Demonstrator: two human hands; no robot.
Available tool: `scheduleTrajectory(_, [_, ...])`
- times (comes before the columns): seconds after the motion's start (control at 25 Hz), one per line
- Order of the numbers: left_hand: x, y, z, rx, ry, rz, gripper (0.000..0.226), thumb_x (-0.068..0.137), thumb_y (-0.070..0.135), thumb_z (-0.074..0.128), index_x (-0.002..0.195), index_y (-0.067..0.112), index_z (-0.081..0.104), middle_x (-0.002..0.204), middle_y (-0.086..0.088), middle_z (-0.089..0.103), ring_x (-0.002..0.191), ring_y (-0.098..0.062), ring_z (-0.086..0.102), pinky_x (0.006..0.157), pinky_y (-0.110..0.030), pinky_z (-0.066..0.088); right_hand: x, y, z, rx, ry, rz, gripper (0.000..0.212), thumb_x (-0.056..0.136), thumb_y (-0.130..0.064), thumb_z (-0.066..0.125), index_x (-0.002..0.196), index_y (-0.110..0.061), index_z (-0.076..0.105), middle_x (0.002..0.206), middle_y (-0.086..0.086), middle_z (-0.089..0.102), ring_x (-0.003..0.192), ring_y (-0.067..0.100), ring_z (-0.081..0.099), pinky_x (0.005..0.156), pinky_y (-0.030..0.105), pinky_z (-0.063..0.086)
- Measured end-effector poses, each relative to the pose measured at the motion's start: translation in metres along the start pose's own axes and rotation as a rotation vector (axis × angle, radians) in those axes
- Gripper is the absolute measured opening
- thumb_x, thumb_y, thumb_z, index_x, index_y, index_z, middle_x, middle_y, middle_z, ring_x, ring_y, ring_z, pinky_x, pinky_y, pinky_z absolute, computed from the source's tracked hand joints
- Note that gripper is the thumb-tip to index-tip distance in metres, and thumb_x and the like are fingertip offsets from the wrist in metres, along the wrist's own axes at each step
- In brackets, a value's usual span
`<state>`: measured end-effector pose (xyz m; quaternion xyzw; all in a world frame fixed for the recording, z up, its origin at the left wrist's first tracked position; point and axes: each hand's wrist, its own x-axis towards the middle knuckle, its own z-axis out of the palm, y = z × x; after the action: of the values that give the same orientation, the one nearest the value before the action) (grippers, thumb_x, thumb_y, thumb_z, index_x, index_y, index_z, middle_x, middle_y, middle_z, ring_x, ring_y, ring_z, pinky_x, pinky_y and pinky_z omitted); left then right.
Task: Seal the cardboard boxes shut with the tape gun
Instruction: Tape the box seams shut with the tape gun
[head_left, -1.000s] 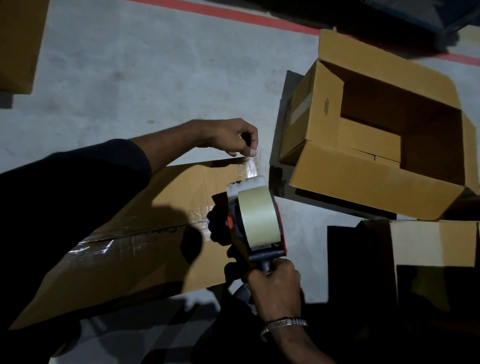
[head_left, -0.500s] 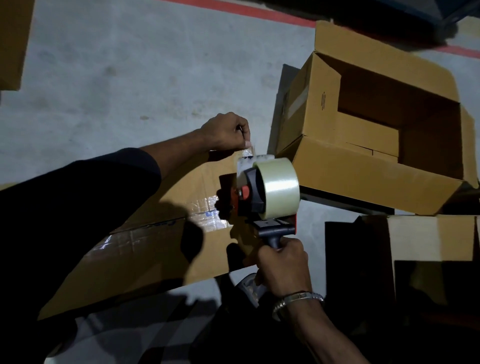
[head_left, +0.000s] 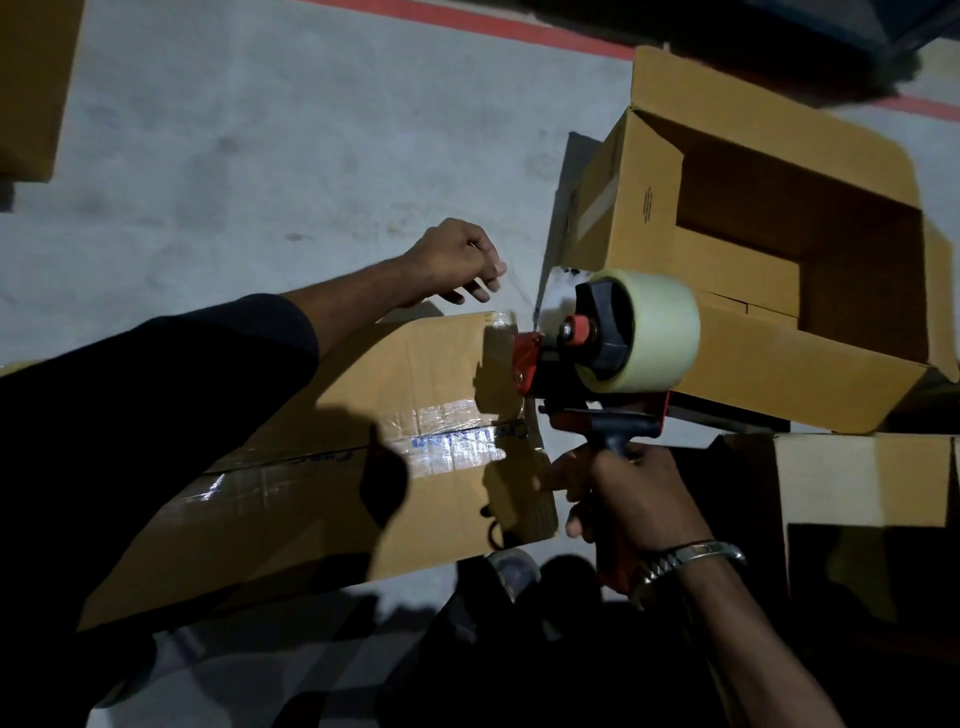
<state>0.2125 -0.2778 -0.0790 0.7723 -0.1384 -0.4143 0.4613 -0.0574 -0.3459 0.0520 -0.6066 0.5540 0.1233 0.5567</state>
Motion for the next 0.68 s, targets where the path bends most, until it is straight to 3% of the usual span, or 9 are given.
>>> scheduleTrajectory(0.12, [0.002,0.002,0.008,0.034,-0.002,0.010,0.005,0.093,0.013,0.076,0.097,0.010,0.075,0.088,-0.005,0.080,0.074,-0.017,0.075,0.061,-0.029,0.057,0.006,0.018,0.009,-0.063,0.031,0.055,0.034,0.059,-0.019,0.055,0.076,0.007,0.071,0.067,0.027,0.070,0.039,0.029,0.056,0.048,0.028,0.041])
scheduleTrajectory(0.24, [0.008,-0.009,0.018,0.148,0.002,0.027,0.002,0.089,0.011,0.079,0.090,0.012,0.078,0.088,-0.003,0.079,0.074,-0.015,0.072,0.069,-0.032,0.059,0.017,0.033,0.019,-0.140,0.040,0.087,0.038,0.048,-0.031,0.057,0.068,-0.003,0.074,0.059,0.020,0.070,0.047,0.033,0.065,0.054,0.038,0.054])
scheduleTrajectory(0.36, [0.016,-0.028,0.022,0.357,0.022,-0.024,0.023,0.084,0.026,0.085,0.103,0.015,0.078,0.101,0.006,0.072,0.097,-0.016,0.067,0.087,-0.033,0.056,0.028,0.041,0.021,-0.215,0.062,0.068,0.029,0.055,-0.031,0.061,0.065,-0.006,0.072,0.058,0.014,0.070,0.058,0.038,0.070,0.064,0.052,0.062])
scheduleTrajectory(0.44, [0.018,-0.037,0.023,0.394,0.041,-0.078,0.046,0.084,0.028,0.085,0.125,0.012,0.072,0.119,-0.003,0.072,0.114,-0.020,0.065,0.098,-0.033,0.052,0.029,0.040,0.021,-0.225,0.075,0.072,0.030,0.054,-0.029,0.057,0.066,-0.006,0.072,0.057,0.014,0.070,0.059,0.039,0.071,0.064,0.052,0.063])
scheduleTrajectory(0.48, [0.017,-0.039,0.024,0.352,0.058,-0.040,0.047,0.087,0.024,0.080,0.132,0.013,0.069,0.126,-0.003,0.073,0.116,-0.019,0.066,0.099,-0.033,0.052,0.031,0.040,0.021,-0.208,0.071,0.080,0.031,0.053,-0.029,0.057,0.067,-0.005,0.072,0.058,0.016,0.070,0.057,0.039,0.070,0.061,0.048,0.062])
scheduleTrajectory(0.56, [0.011,-0.035,0.026,0.313,0.103,0.164,0.029,0.096,0.019,0.069,0.124,0.025,0.075,0.122,0.004,0.075,0.104,-0.011,0.069,0.089,-0.030,0.054,0.035,0.042,0.020,-0.163,0.044,0.103,0.034,0.051,-0.028,0.058,0.069,-0.004,0.072,0.061,0.017,0.071,0.053,0.037,0.068,0.053,0.041,0.056])
scheduleTrajectory(0.68, [0.001,-0.025,0.022,0.400,-0.082,0.394,0.021,0.099,0.028,0.066,0.114,0.028,0.081,0.115,0.009,0.077,0.099,-0.006,0.069,0.085,-0.028,0.055,0.039,0.050,0.020,-0.188,0.026,0.111,0.040,0.047,-0.031,0.058,0.072,-0.005,0.075,0.065,0.017,0.073,0.059,0.040,0.070,0.059,0.050,0.059])
